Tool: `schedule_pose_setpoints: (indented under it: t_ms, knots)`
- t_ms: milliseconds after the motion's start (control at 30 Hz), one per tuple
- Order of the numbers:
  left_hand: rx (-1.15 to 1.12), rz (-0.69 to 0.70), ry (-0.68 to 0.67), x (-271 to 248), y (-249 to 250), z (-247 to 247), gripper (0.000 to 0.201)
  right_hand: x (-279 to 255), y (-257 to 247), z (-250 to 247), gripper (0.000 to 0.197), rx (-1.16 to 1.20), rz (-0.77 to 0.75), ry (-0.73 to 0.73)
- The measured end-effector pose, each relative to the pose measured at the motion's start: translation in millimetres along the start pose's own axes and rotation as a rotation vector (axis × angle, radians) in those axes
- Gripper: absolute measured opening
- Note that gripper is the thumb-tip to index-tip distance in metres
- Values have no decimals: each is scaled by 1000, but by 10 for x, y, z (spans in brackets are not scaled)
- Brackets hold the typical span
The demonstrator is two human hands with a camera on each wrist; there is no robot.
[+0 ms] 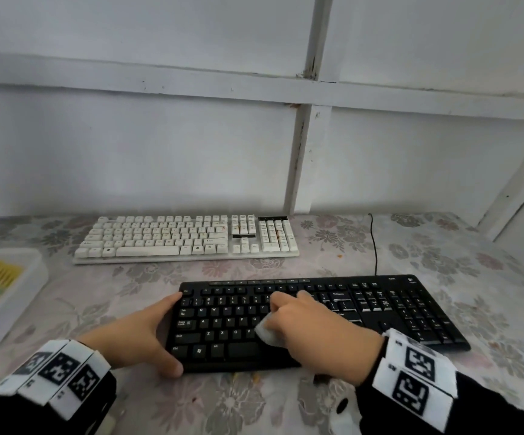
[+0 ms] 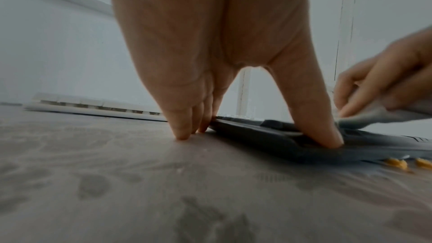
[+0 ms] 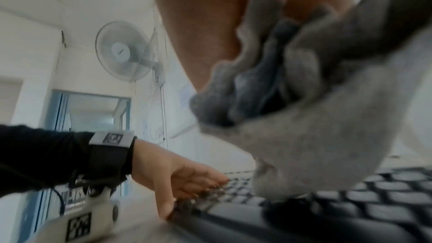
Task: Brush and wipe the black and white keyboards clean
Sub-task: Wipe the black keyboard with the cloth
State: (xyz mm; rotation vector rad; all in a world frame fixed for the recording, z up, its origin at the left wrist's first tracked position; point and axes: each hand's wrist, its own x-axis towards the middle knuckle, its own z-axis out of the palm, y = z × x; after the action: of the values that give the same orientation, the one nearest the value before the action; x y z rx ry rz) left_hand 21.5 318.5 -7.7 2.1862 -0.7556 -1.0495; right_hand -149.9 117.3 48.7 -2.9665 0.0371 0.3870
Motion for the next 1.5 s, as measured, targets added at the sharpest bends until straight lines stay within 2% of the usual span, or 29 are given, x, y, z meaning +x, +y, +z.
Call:
schedule_pose_setpoints:
  t_ms: [100, 233, 300, 467, 600, 733, 833, 933, 967, 1033, 1100, 1167, 1300, 1500]
  knots:
    - [-5, 4, -5, -13, 21, 6, 133, 205, -225, -41, 30, 71, -114, 79]
    - [-79, 19, -10, 12, 62, 42, 105, 546, -585, 78, 29, 83, -265, 27]
    - [-76, 3, -4, 32, 56, 45, 108, 626, -676, 119, 18, 75, -268, -12]
    - [-59, 5, -23, 37, 4, 17, 134, 555, -662, 106, 26, 69, -260, -33]
    - [-58, 6, 1, 60, -20, 16, 117, 432, -569, 62, 27, 25, -258, -31]
    - [-11, -7, 6, 54, -37, -3, 128, 310, -365, 98, 31, 19, -201, -19]
    - [24, -11, -1, 35, -40, -12, 135, 241, -187, 109, 16, 23, -106, -17]
    - [9, 4, -2, 39, -71, -16, 137, 219, -130, 16, 40, 29, -58, -4]
    - [4, 12, -4, 41, -85, -15, 140, 219, -172, -41, 42, 47, -58, -4]
    - [-27, 25, -9, 53, -83, -10, 138, 244, -336, -141, 38, 113, -99, -9]
    - [-79, 32, -10, 52, -50, 1, 119, 332, -524, -153, 30, 121, -177, -24]
    - [-80, 46, -19, 45, -4, 20, 114, 433, -664, -89, 19, 115, -249, -54]
    - [-108, 44, -3, 58, 5, 20, 104, 422, -616, -9, 30, 35, -277, -50]
    - [-18, 39, 9, 50, -86, -16, 129, 155, -219, 25, 31, 20, -125, -62]
